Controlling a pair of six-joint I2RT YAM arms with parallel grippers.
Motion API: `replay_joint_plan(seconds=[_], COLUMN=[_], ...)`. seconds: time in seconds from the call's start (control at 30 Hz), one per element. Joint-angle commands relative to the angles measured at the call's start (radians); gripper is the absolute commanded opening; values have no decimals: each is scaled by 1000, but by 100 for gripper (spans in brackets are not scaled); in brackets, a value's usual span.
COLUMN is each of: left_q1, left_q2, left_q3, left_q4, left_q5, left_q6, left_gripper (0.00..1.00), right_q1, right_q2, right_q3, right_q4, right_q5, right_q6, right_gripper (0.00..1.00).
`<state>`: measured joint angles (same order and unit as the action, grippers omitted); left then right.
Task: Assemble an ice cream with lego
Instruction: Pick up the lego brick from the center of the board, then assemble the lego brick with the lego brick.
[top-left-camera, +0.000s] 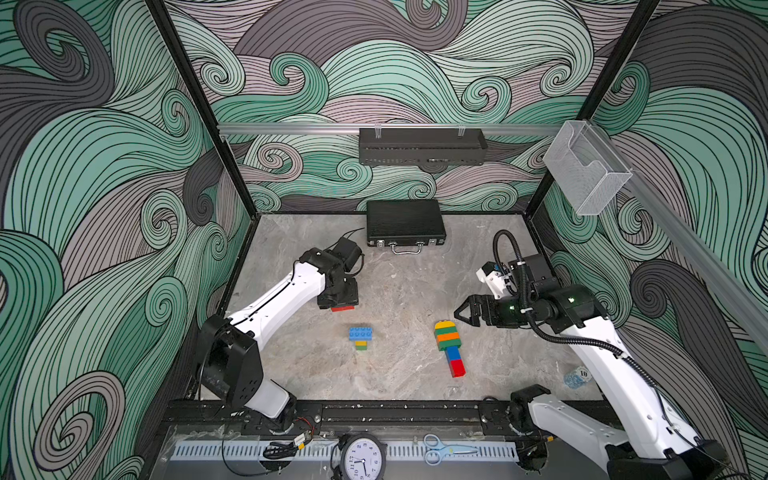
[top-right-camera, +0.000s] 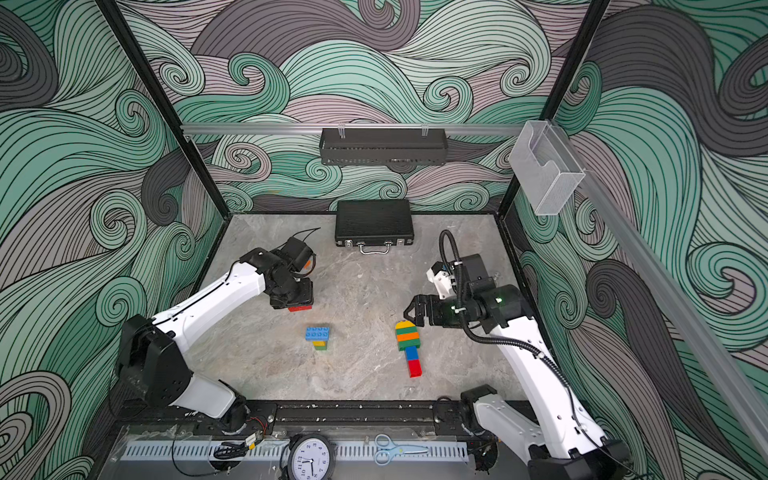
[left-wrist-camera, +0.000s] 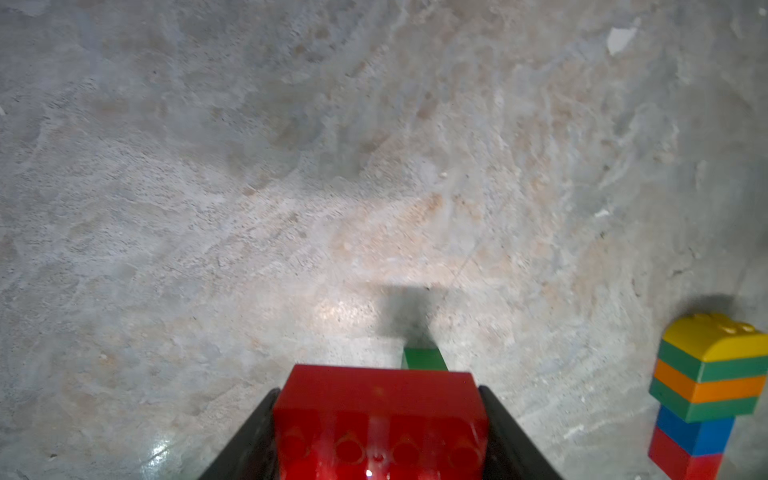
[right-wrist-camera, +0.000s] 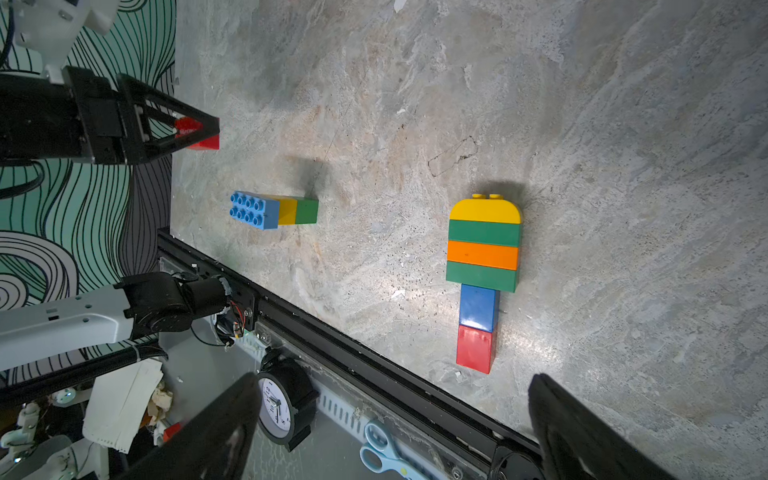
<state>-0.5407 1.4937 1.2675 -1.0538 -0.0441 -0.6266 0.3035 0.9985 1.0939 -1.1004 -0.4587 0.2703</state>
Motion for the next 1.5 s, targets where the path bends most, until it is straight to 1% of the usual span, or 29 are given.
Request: replay_joint_plan(seconds=[0.0,0.27,0.57,0.73,0.87,1.13,1.47], left_q1=[-53,-178,-247,-258,-263,-265,-266], left_q2=[-22,8,38,58,64,84,97], left_q3=[47,75,68,66,67,69,56], left_q4=[-95,-164,-166,-163,-165,-183,-161], left_q5=[51,39,18,11,7,-14,-26], left_q6=[-33,-84,-110,-108,-107,-106,-120], left_gripper=[48,47,47,47,46,46,46], right_q1=[-3,2,16,36,55,62,63], right_q2=[-23,-50,-61,-68,-76,-73,-64], right_q3=[-20,-57,-102,-140,-171,-161,-153], right_q4=[17,41,82,129,158,158,154], right_q5=[-33,-63,-84,-106,-101,-90,-83], right_q6=[20,49,77,112,134,133,130], right_gripper=[99,99,99,99,99,99,99])
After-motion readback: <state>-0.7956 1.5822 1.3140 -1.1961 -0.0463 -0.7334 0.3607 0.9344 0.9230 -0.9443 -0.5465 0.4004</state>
